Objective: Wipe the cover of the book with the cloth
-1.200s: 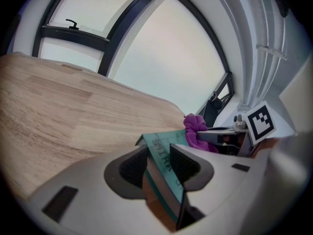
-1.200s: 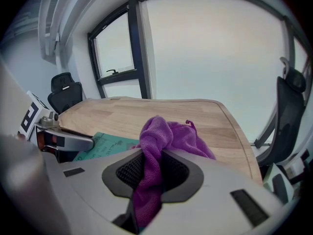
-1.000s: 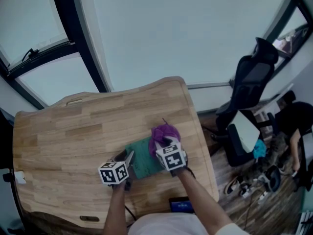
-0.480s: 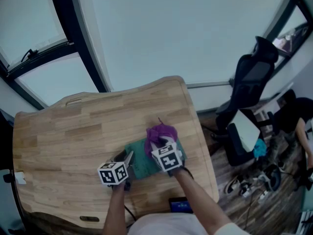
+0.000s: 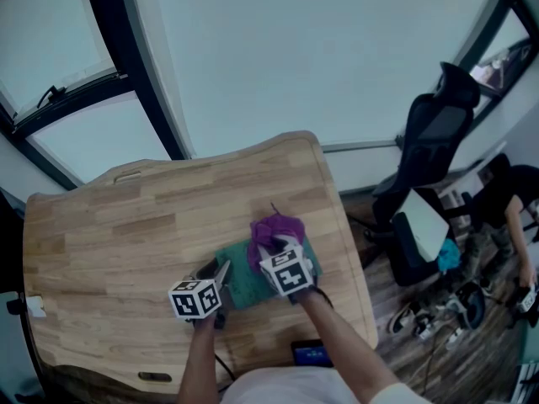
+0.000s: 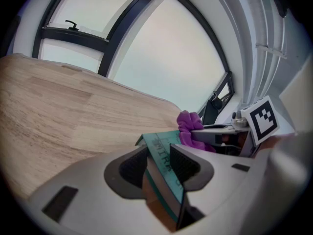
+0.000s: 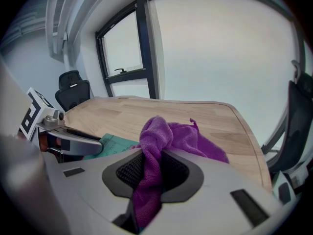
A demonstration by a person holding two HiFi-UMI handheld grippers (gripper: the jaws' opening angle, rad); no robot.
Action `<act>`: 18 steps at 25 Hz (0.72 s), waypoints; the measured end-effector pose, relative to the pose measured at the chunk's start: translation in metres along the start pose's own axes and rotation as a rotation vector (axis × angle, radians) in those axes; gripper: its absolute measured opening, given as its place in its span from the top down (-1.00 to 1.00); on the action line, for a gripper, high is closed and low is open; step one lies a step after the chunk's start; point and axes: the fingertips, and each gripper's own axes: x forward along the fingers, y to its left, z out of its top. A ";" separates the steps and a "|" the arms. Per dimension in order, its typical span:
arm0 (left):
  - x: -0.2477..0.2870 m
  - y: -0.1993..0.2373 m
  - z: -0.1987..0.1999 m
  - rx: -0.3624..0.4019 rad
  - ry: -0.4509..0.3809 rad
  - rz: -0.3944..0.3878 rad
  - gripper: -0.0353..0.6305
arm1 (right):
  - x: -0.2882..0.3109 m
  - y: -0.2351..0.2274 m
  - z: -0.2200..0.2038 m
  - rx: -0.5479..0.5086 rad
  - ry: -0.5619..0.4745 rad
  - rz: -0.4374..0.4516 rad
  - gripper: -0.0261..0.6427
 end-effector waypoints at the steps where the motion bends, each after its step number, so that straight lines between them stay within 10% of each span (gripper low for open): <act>1: 0.000 0.000 0.000 0.000 0.000 0.000 0.45 | 0.001 0.003 0.002 -0.002 -0.005 0.009 0.68; 18: 0.000 0.001 -0.001 -0.001 0.001 -0.001 0.45 | 0.008 0.018 0.005 -0.029 0.000 0.031 0.68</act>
